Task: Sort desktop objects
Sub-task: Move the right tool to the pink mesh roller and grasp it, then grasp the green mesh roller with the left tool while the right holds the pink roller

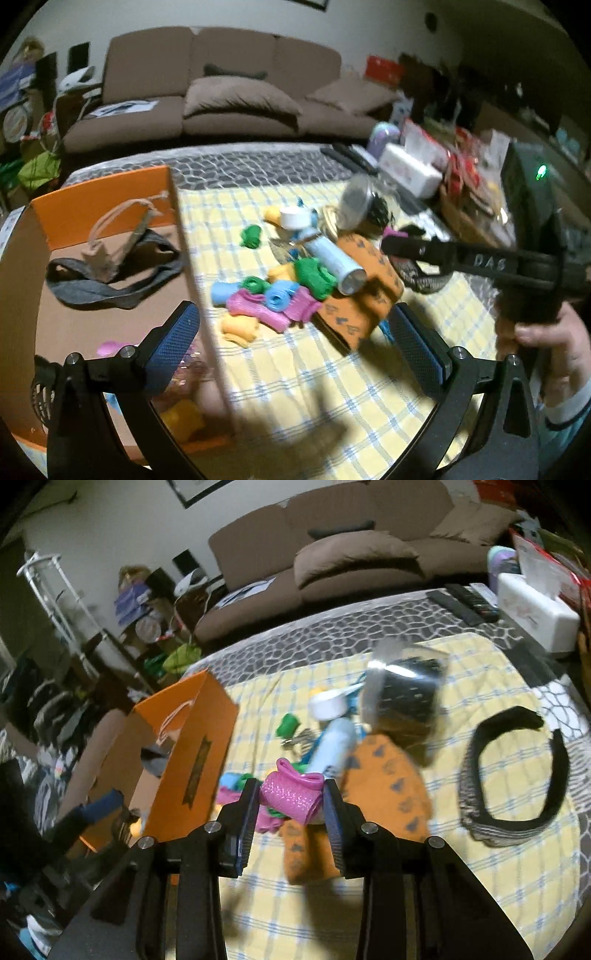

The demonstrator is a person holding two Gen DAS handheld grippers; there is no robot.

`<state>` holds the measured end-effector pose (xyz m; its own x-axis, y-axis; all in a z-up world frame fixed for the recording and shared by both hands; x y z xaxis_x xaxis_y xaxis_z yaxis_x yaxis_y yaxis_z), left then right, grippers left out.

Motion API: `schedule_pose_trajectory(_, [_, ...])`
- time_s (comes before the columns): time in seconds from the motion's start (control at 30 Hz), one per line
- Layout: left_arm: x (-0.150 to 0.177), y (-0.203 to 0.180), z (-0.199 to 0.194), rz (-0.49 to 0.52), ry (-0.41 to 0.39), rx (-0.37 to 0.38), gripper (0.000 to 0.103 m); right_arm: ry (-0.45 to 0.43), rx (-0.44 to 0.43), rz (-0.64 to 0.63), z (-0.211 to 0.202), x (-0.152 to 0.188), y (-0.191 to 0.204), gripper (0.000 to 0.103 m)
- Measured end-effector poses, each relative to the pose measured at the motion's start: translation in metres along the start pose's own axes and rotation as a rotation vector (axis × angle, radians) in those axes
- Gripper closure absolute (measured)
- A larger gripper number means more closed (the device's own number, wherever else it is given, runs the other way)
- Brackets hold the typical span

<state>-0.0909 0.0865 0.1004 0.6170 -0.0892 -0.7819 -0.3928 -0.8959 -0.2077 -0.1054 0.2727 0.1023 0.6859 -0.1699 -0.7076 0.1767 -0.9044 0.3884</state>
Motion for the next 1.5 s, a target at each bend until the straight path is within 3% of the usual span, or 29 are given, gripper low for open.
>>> schedule_pose_trajectory(0.23, [0.001,-0.031,0.05,0.146,0.129,-0.033,0.002,-0.021,-0.007,0.036,-0.014,-0.007,-0.018,0.068])
schedule_pose_trajectory(0.4, [0.001,-0.039,0.075,0.227,0.184,-0.085,0.03,-0.028,-0.015,0.039,-0.02,-0.007,-0.024,0.068])
schedule_pose_trajectory(0.53, [-0.001,-0.04,0.091,0.257,0.213,-0.091,0.031,-0.033,-0.024,0.052,-0.023,-0.009,-0.03,0.068])
schedule_pose_trajectory(0.73, [0.002,-0.047,0.116,0.283,0.285,-0.093,0.048,-0.045,-0.034,0.069,-0.026,-0.012,-0.035,0.068])
schedule_pose_trajectory(0.83, [0.002,-0.05,0.12,0.265,0.282,-0.107,0.052,-0.049,-0.037,0.074,-0.028,-0.012,-0.035,0.068])
schedule_pose_trajectory(1.17, [0.008,-0.042,0.118,0.171,0.193,-0.067,0.079,-0.048,-0.053,0.067,-0.029,-0.012,-0.031,0.068])
schedule_pose_trajectory(1.5, [0.007,-0.035,0.082,0.081,0.103,-0.033,0.08,-0.043,-0.066,0.049,-0.027,-0.011,-0.024,0.068])
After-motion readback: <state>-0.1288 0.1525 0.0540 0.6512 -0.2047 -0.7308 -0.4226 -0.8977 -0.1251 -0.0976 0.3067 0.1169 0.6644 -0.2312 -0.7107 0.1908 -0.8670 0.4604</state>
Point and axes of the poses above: each gripper's, at about its wrist camera, not at the fingertips, and z roughly the way its jaws point, y to its left, x to its underside, the point moved 1 cm from there along z, roughly the way its jaws point, and after that the axes turned 8 degrees about -y, right-handed, at the moved point
